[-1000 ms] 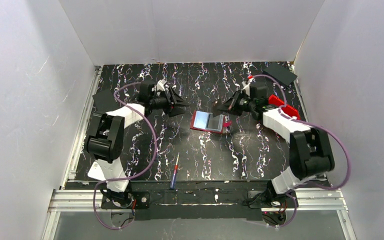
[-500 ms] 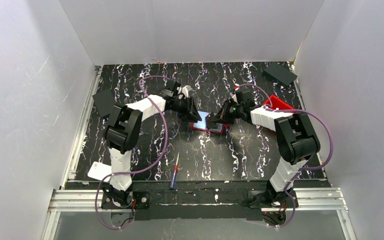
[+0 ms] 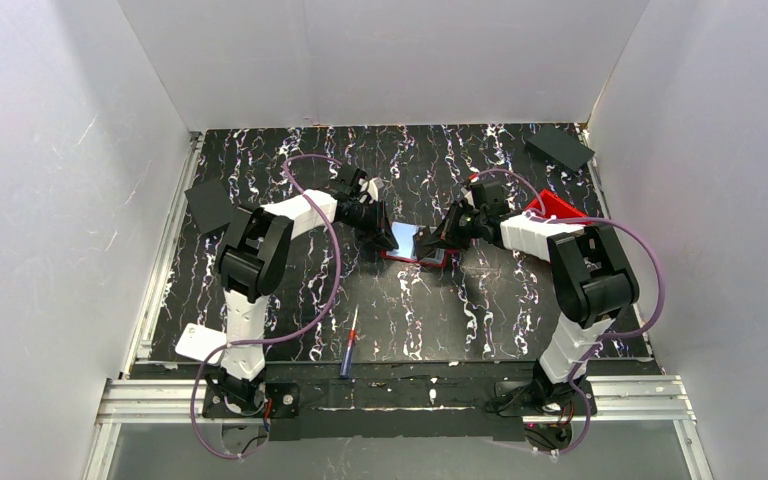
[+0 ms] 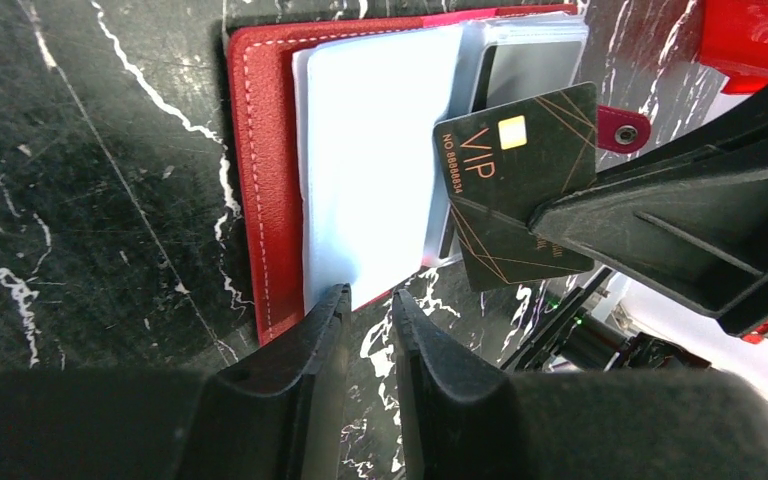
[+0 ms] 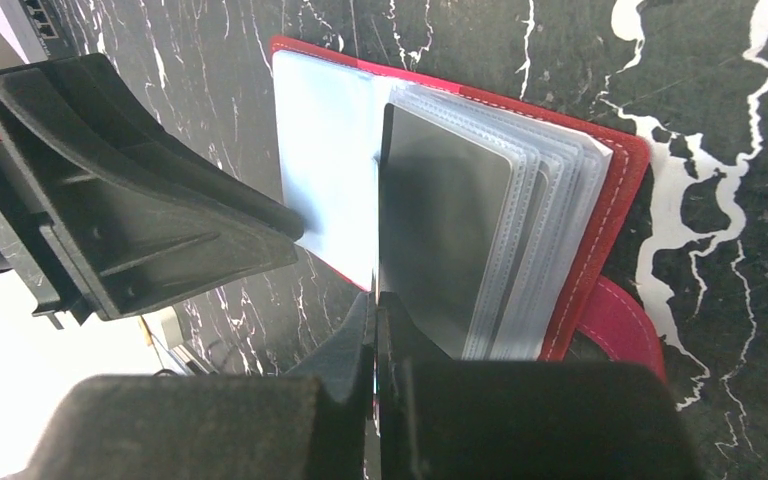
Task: Put the credit cards into the card holder
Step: Insert the credit card into the card holder.
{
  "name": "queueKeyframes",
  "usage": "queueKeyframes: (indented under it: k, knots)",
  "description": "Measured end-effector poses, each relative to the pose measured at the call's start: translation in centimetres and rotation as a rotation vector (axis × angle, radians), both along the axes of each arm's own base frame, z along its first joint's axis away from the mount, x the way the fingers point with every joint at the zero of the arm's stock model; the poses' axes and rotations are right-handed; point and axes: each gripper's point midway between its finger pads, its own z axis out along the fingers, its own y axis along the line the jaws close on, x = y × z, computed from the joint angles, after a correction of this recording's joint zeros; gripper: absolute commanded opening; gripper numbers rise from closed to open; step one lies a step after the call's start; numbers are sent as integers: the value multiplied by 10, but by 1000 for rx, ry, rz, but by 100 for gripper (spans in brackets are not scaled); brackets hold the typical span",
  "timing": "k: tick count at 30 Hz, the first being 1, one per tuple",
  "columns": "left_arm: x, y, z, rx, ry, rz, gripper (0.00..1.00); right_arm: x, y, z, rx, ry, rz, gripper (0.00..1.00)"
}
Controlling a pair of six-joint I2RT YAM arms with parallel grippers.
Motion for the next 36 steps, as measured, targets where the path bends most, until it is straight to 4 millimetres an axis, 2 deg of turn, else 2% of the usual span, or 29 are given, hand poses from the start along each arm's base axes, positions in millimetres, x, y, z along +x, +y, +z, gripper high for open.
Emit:
queueKeyframes:
  k: [14, 20, 36]
  knots:
    - [-1, 7, -8, 46, 3, 7, 11, 11, 7, -10, 32, -30, 1, 1]
    - [-1, 7, -11, 47, 9, 6, 10, 21, 11, -7, 58, -82, -1, 1]
    - [-2, 6, -12, 35, 12, 6, 8, 19, 15, -15, 112, -159, -60, 1]
